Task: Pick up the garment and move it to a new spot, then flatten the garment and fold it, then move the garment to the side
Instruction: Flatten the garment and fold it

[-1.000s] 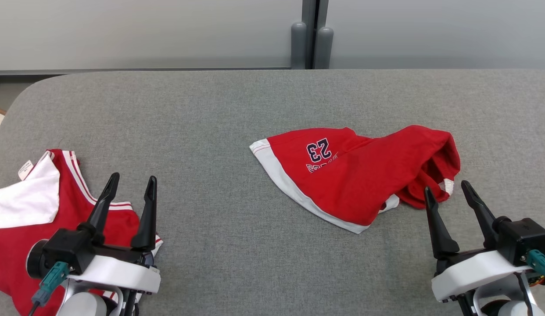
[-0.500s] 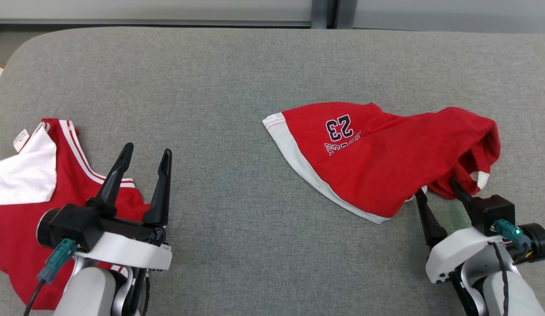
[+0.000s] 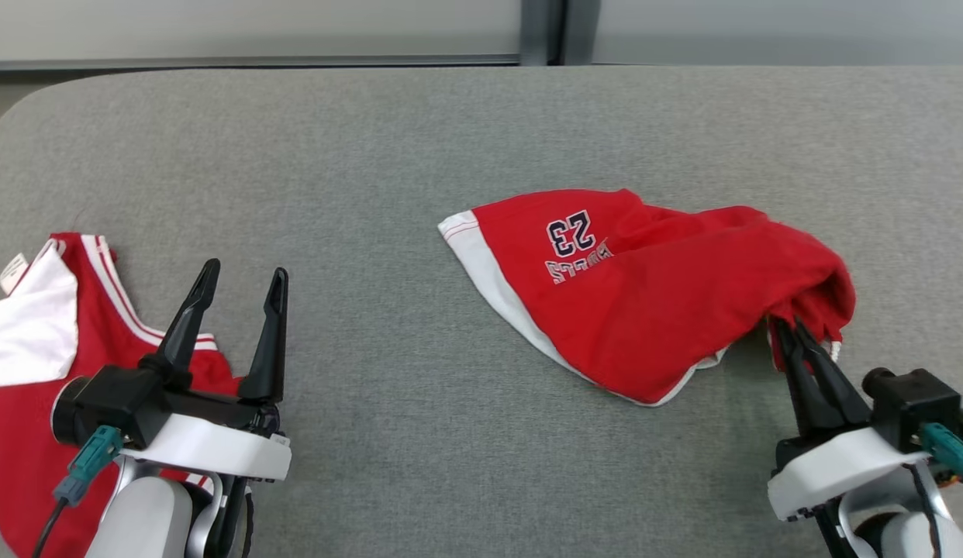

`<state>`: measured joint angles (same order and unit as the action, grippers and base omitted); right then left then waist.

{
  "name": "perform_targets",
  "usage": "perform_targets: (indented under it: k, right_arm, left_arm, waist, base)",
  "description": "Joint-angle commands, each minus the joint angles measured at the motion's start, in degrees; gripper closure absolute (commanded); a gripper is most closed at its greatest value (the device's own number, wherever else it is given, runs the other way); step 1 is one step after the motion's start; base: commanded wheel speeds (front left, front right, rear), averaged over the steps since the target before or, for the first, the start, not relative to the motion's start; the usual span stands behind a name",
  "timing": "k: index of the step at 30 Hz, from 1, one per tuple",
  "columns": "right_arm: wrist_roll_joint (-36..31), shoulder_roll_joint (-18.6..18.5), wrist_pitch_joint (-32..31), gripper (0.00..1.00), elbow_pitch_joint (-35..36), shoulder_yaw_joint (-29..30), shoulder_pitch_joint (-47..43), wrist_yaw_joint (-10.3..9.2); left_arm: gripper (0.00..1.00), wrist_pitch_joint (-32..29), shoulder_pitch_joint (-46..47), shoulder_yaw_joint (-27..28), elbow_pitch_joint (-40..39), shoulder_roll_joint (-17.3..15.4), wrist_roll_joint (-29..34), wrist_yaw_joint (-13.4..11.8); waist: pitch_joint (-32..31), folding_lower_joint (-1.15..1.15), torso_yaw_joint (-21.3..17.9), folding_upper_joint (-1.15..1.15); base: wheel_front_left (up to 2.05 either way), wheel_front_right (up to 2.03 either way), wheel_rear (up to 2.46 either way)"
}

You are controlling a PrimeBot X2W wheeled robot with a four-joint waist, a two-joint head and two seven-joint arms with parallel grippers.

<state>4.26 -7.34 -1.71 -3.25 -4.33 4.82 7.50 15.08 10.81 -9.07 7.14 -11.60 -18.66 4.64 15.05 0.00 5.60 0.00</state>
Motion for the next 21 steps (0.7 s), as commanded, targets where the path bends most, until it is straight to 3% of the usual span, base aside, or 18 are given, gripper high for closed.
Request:
perform_targets:
  k: [1, 3, 12, 21]
  right_arm:
    - [1.08, -0.22, -0.78, 1.0, 2.23, 0.29, -1.17, -0.02]
    - [2.15, -0.88, -2.91, 1.0, 8.16, 0.46, -3.34, -0.03]
    - [4.25, -1.91, -10.71, 1.0, 22.12, 2.57, -6.88, -0.03]
    - [5.29, -1.57, -12.55, 1.0, 22.13, 3.98, -4.39, -0.02]
  left_arm:
    - [0.0, 0.1, -0.27, 0.48, -0.33, -0.22, 0.3, -0.11]
    - [0.0, 0.1, -0.8, 0.81, -0.55, -0.41, 0.42, -0.26]
    - [0.0, 0.09, -1.5, 1.36, -1.06, -0.43, 0.44, -0.4]
    - [0.0, 0.1, 0.1, 0.62, -2.0, -0.11, 0.41, 0.1]
  waist:
    - [-0.82, 0.0, -1.18, 0.0]
    - [-1.22, 0.0, -2.35, 0.0]
    - [-2.17, 0.0, -3.96, 0.0]
    - [0.09, 0.0, -1.8, 0.0]
  base:
    - [0.0, 0.0, 0.0]
    - [0.0, 0.0, 0.0]
    - [0.0, 0.0, 0.0]
    - [0.0, 0.0, 0.0]
